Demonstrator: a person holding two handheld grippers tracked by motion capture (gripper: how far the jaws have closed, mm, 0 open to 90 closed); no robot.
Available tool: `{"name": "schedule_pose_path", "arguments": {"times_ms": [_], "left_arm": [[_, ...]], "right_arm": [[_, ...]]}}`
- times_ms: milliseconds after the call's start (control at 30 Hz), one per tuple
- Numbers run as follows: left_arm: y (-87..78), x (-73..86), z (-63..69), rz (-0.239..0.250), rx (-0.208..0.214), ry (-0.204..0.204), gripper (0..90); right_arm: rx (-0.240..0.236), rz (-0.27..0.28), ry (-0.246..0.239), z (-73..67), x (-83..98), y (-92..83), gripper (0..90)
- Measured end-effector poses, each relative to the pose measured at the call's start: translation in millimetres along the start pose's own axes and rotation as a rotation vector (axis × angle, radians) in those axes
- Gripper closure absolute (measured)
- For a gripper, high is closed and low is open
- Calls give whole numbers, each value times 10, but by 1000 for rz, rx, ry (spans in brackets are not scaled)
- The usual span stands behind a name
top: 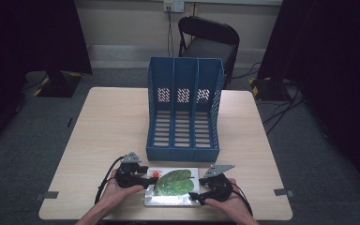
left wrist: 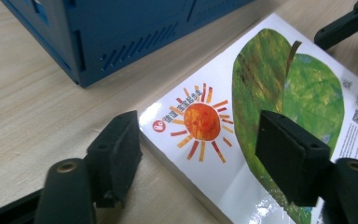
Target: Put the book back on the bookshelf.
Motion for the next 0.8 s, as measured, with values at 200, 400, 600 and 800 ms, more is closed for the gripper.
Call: {"name": "schedule_pose_path", "arguments": {"times_ms": [200, 400, 600, 800], "left_arm": [[-40, -30, 5, 46, 30, -46, 312], [-61, -47, 10, 64, 39, -69, 317], [-88, -65, 20, 85, 53, -86, 317], [-104, -78, 27, 103, 63, -98, 317]], "right_arm": [[-14, -2, 4, -5, -3, 0, 267], [-46, -6, -8, -63, -3, 9, 142], [-76, 13, -27, -101, -11, -33, 135], [-84, -8, -71, -157, 65, -68, 114]]}}
Point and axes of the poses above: each handheld gripper's, and its own axes: y roughly forward along the jaws, x roughly out of its underside, z roughly to its right, the point moved 7 cm from there along y, roughly forward along the jaws, and after that the axes turned 14 degrees about x, right-handed, at the moved point
